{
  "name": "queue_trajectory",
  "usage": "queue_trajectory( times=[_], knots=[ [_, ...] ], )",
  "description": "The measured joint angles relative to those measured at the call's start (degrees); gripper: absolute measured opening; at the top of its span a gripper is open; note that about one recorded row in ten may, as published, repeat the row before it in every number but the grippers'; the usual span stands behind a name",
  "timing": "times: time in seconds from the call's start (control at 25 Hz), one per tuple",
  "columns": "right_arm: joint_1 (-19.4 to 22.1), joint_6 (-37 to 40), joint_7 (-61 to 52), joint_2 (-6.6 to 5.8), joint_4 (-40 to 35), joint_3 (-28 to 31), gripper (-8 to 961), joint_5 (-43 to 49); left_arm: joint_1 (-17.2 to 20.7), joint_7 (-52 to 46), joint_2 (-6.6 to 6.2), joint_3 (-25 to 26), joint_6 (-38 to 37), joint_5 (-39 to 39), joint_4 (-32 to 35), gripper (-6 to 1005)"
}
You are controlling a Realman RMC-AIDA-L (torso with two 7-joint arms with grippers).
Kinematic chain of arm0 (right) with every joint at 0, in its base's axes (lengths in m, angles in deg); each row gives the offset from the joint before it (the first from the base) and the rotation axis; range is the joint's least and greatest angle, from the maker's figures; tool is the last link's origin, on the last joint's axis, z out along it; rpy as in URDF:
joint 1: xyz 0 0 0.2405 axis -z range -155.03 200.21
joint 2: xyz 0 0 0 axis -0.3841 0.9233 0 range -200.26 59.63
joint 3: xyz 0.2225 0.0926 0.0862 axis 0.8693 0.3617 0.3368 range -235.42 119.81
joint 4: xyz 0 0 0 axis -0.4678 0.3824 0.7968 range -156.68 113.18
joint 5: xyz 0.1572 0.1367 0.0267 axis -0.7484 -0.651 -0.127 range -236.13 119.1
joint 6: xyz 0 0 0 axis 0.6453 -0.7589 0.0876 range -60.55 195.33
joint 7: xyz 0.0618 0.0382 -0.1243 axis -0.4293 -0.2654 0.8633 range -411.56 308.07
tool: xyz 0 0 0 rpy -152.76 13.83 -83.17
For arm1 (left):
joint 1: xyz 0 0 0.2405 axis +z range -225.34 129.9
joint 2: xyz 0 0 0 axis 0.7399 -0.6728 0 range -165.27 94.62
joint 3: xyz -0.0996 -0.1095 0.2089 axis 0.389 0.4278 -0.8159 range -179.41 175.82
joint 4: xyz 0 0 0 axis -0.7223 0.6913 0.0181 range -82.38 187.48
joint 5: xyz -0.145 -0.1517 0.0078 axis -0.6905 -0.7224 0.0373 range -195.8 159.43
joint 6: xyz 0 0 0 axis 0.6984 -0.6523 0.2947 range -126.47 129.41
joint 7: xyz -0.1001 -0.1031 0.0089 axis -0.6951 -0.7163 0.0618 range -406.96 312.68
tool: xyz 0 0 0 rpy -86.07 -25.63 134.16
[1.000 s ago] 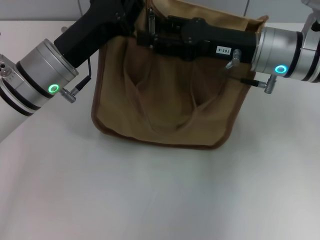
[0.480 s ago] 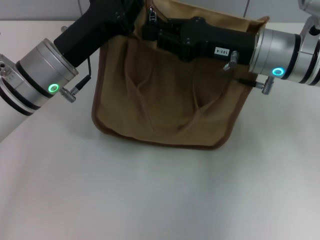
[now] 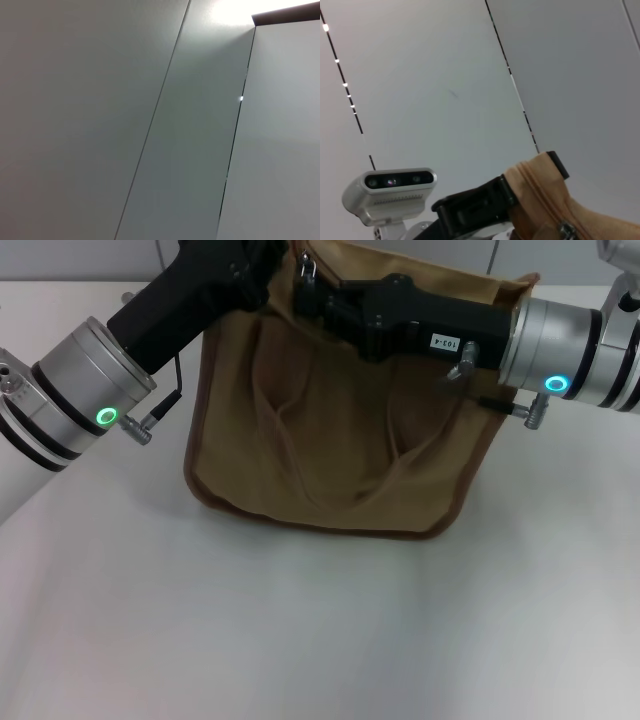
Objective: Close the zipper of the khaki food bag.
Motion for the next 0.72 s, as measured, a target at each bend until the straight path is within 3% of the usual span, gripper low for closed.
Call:
queue_trajectory(
  times=[0.72],
  knots=[
    [6.85,5.07,-0.69,-0.41,-3.02,0.09,6,-2.28,1.00,-0.02,0.00,0.15,-0.40,-0.07,0.00,21]
  ],
)
